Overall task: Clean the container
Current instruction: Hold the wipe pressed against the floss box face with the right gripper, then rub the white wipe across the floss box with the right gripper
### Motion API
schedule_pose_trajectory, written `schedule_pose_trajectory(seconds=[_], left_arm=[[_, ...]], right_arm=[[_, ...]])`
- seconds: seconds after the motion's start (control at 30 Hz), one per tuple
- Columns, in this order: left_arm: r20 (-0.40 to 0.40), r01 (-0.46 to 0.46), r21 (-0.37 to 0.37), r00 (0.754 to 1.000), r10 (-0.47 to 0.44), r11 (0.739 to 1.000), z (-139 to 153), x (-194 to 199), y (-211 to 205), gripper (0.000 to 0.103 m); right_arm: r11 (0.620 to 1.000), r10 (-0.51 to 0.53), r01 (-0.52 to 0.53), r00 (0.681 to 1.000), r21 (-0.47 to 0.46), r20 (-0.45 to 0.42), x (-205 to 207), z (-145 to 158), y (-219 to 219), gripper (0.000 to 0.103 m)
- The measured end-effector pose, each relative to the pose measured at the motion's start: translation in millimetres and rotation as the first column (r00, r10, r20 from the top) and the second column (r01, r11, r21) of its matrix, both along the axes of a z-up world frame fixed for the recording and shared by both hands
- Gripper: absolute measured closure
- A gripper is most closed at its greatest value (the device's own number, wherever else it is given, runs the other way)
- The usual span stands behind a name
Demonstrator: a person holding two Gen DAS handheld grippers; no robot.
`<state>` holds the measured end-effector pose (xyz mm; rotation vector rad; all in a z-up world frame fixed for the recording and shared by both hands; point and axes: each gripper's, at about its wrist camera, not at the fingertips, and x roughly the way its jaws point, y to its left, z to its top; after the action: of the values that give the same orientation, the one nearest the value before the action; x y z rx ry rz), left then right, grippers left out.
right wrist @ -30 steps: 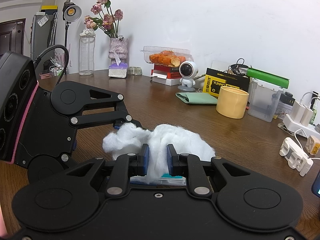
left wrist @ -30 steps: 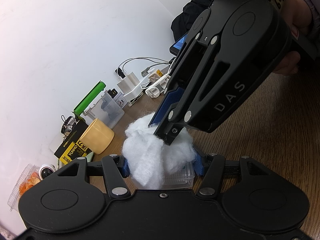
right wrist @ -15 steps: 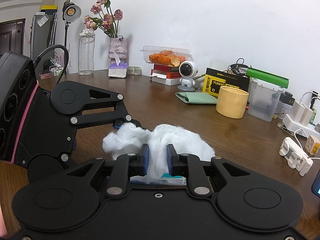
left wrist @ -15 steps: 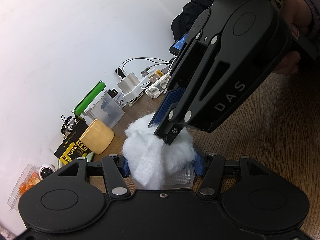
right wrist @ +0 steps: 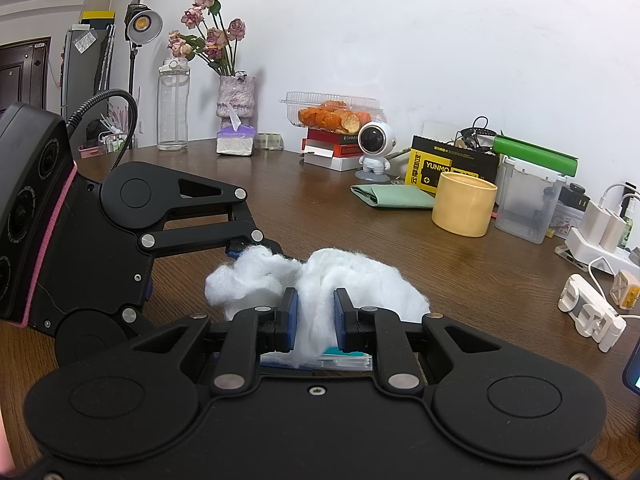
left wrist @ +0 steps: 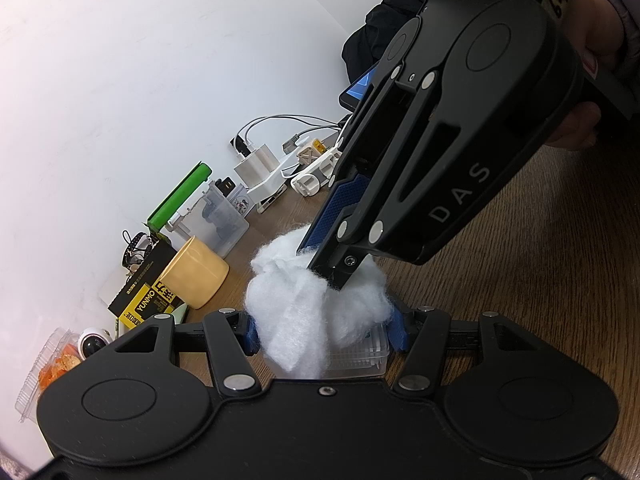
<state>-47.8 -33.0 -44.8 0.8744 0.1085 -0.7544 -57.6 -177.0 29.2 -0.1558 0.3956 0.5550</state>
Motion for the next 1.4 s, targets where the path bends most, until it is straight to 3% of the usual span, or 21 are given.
schedule_pose_trajectory(seconds=[0.37,0.7,0.93,1.17,1.4], left_arm=[[-0.002,-0.001,0.000,1.000,0.001,1.000,0,2,-1,0.046],[-0.001,-0.001,0.000,1.000,0.001,1.000,1,3,-1,0.047],[0.000,0.000,0.001,1.000,0.000,1.000,1,4,-1,0.047],[0.001,0.000,0.001,1.000,0.000,1.000,0,4,-2,0.047],[0.000,0.000,0.001,1.000,0.000,1.000,-1,1,-2,0.047]], right_arm=[[0.994,-0.097,0.099,0.994,0.046,-0.042,18,1,-18,0.084],[0.996,0.075,-0.073,0.996,0.045,-0.051,1,2,-1,0.084],[0.998,-0.041,0.044,0.997,0.035,-0.072,12,1,-19,0.084],[0.998,0.051,-0.050,0.997,0.031,-0.057,5,-1,-1,0.084],[0.999,0.029,-0.028,0.998,0.018,-0.052,-1,-4,-3,0.084]])
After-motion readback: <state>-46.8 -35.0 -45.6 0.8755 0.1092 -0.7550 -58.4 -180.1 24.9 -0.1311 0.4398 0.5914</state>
